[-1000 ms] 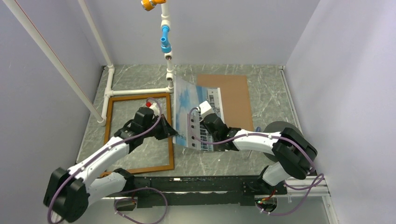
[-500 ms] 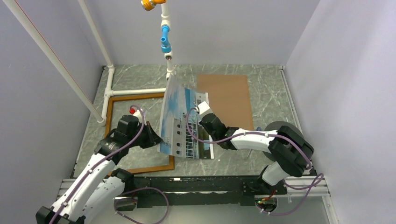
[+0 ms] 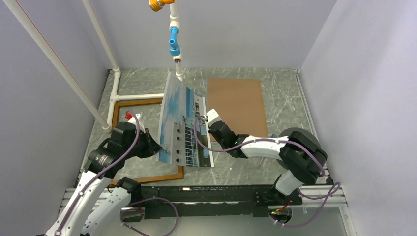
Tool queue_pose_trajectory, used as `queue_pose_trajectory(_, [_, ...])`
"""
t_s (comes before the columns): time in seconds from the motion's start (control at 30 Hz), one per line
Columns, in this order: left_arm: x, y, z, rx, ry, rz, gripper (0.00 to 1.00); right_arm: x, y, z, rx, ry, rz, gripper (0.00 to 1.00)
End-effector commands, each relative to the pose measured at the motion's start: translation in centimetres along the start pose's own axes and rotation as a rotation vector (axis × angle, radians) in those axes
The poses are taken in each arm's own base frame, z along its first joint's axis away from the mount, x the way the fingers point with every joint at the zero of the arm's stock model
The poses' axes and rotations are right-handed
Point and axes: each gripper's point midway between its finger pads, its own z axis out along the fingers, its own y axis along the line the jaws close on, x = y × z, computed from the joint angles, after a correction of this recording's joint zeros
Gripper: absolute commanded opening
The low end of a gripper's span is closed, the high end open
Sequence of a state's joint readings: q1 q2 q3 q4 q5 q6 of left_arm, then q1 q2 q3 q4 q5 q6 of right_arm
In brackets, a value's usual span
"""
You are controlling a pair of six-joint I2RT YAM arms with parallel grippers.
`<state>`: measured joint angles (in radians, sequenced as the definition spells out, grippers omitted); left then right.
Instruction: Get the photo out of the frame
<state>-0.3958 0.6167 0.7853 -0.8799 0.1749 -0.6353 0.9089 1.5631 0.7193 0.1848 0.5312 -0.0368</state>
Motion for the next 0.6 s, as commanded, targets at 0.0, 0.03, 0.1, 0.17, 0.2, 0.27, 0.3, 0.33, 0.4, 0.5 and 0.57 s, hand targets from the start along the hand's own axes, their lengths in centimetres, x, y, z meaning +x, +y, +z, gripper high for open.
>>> queue_pose_trajectory(0.0, [-1.2, 0.0, -2.0, -0.03, -0.051, 0.034, 0.0, -1.3, 0.7, 0.0, -0.005, -0.022, 0.017, 0.26])
queue_pose_trajectory(0.03, [-1.3, -0.1, -2.3, -0.029, -0.055, 0.037, 0.0, -1.4, 1.0, -0.1, -0.011, -0.022, 0.013, 0.31])
queue_pose_trajectory(0.1, [-1.8, -0.5, -2.9, -0.02, -0.068, 0.043, 0.0, -1.8, 1.3, -0.5, -0.019, -0.026, 0.01, 0.44])
queue_pose_trajectory(0.17, [-2.1, -1.0, -3.5, -0.01, -0.075, 0.047, 0.0, -2.5, 1.6, -1.4, -0.023, -0.044, 0.018, 0.6])
queue_pose_trajectory(0.2, [-2.4, -1.2, -3.9, -0.006, -0.082, 0.049, 0.0, -3.1, 1.9, -2.0, -0.043, -0.057, 0.035, 0.69])
queue_pose_trajectory(0.27, [-2.7, -1.5, -4.4, -0.001, -0.091, 0.055, 0.0, -4.1, 2.7, -3.1, -0.106, -0.064, 0.091, 0.83])
queue_pose_trajectory(0.3, [-2.9, -1.6, -4.5, -0.001, -0.095, 0.058, 0.0, -4.3, 3.0, -3.7, -0.133, -0.058, 0.109, 0.9])
queue_pose_trajectory(0.33, [-3.0, -1.7, -4.7, -0.001, -0.097, 0.06, 0.0, -4.7, 3.2, -4.4, -0.152, -0.063, 0.125, 0.94])
queue_pose_trajectory(0.4, [-3.0, -1.7, -4.7, -0.002, -0.096, 0.061, 0.0, -5.0, 4.1, -5.9, -0.203, -0.062, 0.14, 0.99])
queue_pose_trajectory(0.5, [-3.2, -2.0, -4.9, 0.011, -0.102, 0.058, 0.0, -5.8, 6.2, -8.5, -0.289, -0.086, 0.143, 1.0])
queue_pose_trajectory(0.57, [-3.3, -2.3, -5.0, 0.02, -0.104, 0.054, 0.0, -6.7, 7.7, -10.4, -0.354, -0.111, 0.147, 1.0])
